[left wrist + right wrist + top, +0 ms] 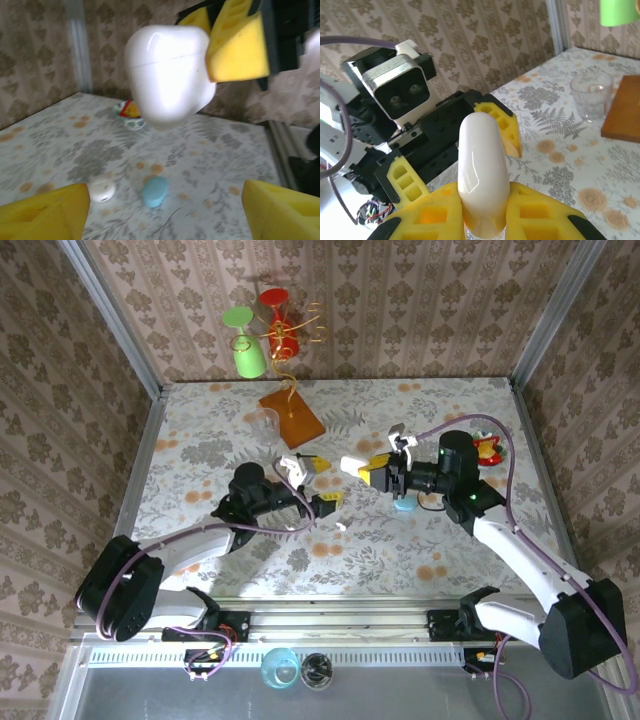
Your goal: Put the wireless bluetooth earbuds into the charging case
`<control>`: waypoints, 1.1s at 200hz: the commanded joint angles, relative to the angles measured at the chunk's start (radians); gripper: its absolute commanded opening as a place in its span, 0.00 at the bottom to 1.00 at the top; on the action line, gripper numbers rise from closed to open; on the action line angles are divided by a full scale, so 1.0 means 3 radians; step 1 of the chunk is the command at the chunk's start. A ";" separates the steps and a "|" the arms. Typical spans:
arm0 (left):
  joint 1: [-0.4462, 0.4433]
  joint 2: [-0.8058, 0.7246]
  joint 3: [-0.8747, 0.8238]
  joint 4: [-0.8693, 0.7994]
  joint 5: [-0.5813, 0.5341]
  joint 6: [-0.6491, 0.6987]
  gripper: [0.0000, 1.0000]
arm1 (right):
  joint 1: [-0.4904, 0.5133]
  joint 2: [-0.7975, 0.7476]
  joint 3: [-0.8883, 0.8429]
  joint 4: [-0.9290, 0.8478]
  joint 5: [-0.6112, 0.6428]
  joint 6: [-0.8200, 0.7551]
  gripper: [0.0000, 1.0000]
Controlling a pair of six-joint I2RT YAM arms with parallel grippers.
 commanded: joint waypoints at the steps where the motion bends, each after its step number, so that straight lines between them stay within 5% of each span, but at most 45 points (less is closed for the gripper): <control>1: 0.0003 -0.0083 -0.0011 0.0302 0.0512 -0.0309 0.78 | 0.0089 -0.0095 0.0041 0.0057 -0.0268 -0.0292 0.08; 35: -0.0022 -0.0079 -0.0038 0.0518 0.0642 -0.0514 0.75 | 0.0207 -0.0046 0.0141 -0.0077 -0.0451 -0.0445 0.07; 190: -0.0055 0.0005 -0.0057 0.0834 0.0794 -0.0680 0.24 | 0.0276 0.0140 0.0275 -0.0359 -0.0456 -0.0633 0.08; 220: -0.0039 0.0050 -0.0052 0.0828 0.0803 -0.0663 0.12 | 0.0277 0.0110 0.0266 -0.0272 -0.0300 -0.0472 0.25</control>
